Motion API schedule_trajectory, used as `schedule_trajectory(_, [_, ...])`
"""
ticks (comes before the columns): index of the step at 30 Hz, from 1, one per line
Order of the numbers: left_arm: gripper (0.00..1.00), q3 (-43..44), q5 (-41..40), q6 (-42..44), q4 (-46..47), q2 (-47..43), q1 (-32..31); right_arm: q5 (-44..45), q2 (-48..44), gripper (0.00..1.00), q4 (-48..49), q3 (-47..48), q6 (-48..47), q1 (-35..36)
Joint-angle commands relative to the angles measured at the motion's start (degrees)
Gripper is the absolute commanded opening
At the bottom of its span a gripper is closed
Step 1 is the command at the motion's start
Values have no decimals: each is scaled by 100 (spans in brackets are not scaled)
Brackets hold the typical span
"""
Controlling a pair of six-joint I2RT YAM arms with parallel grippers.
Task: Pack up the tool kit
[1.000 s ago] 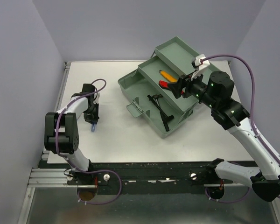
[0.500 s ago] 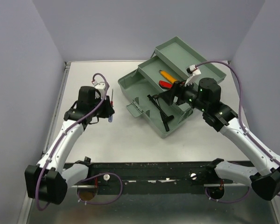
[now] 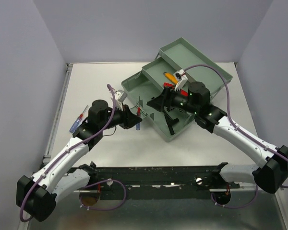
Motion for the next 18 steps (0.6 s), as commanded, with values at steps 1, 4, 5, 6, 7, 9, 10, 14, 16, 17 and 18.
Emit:
schedule_trajectory(1, [0,71,148,-467,968,340,-387,-84,139,72,282,68,4,238])
schedule_trajectory(4, [0,158,16,-503,1153,481,-668,127,262,69,81,173,-198,370])
schedule_trajectory(5, [0,202,-28,-503,1206,507,-729,223,289,68,80,208,-251,397])
schedule_trajectory(6, [0,237,-54,-503,1233,525,-791,285,332,66,-85,217,-286,423])
schedule_trajectory(7, [0,281,-54,-503,1242,560,-826,347,359,66,-113,217,-338,432])
schedule_trajectory(9, [0,360,-28,-512,1233,621,-897,435,377,63,-131,217,-391,458])
schedule_trajectory(10, [0,370,-2,-512,1233,656,-932,444,394,61,-114,217,-427,467])
schedule_trajectory(14, [0,326,-28,-555,1312,666,-1090,365,517,31,-131,358,-567,476])
schedule_trajectory(16, [0,326,-37,-556,1286,674,-1108,391,526,5,-184,419,-620,485])
schedule_trajectory(17, [0,352,-37,-521,1216,692,-1108,418,509,1,-184,428,-664,485])
schedule_trajectory(18, [12,422,-72,-442,1050,709,-1108,461,491,1,-201,446,-734,485])
